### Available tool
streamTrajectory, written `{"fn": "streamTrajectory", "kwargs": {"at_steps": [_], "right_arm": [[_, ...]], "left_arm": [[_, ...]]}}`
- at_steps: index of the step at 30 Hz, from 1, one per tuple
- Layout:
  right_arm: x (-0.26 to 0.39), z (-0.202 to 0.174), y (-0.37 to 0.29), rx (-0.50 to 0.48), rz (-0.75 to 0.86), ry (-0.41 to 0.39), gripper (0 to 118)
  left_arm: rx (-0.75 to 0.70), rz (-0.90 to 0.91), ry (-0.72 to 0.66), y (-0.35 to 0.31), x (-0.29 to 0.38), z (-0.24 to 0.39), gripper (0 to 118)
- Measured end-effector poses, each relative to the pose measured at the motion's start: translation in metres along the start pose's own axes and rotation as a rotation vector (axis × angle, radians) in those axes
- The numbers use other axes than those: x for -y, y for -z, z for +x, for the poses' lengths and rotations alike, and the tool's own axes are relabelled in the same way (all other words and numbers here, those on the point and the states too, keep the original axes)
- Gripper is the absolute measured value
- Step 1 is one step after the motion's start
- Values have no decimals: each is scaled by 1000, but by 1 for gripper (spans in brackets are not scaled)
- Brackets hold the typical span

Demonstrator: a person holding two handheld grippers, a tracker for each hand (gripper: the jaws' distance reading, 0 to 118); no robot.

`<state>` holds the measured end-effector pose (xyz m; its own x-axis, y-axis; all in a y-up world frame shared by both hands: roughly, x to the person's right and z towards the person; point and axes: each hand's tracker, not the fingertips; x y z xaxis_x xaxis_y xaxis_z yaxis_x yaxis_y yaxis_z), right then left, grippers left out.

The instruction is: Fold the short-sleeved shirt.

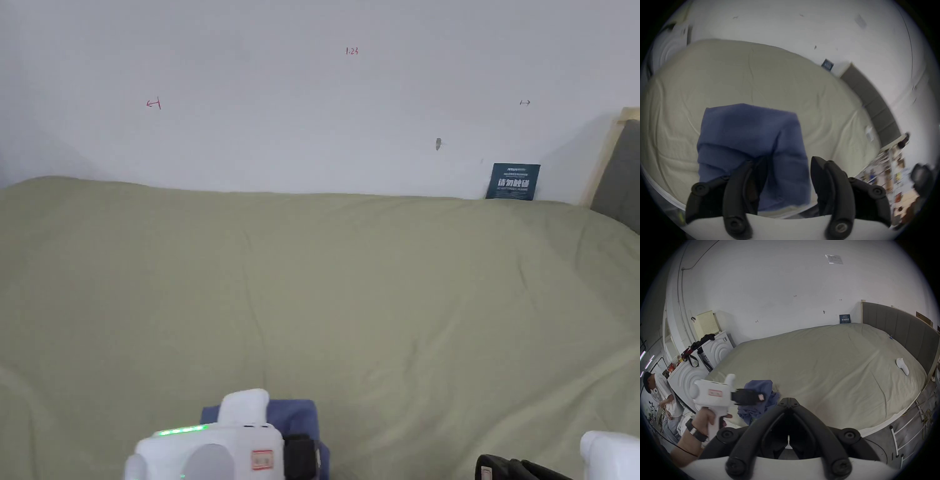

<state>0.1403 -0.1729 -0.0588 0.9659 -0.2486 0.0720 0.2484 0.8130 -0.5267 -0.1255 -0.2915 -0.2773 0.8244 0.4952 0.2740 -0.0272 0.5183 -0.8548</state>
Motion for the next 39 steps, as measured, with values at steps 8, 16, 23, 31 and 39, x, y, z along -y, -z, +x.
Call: {"fn": "streamTrajectory", "kwargs": {"at_steps": [8,16,23,31,39], "right_arm": [[6,-5,12,-27,-18,-4,1],[14,-10,10,-45,-43,7,1],[10,-9,15,-38,-43,7,1],[-1,-18,66,-164,-36,-14,1],[29,-23,221,-588,-261,166,1]], "left_arm": [[146,170,-53,-43,-21,-72,45],[186,31,-18,55,31,-29,0],[212,-23,-14,89,60,-1,0],[190,262,88,-59,6,-31,0],[-43,352,-34,-131,-8,-108,0]]}}
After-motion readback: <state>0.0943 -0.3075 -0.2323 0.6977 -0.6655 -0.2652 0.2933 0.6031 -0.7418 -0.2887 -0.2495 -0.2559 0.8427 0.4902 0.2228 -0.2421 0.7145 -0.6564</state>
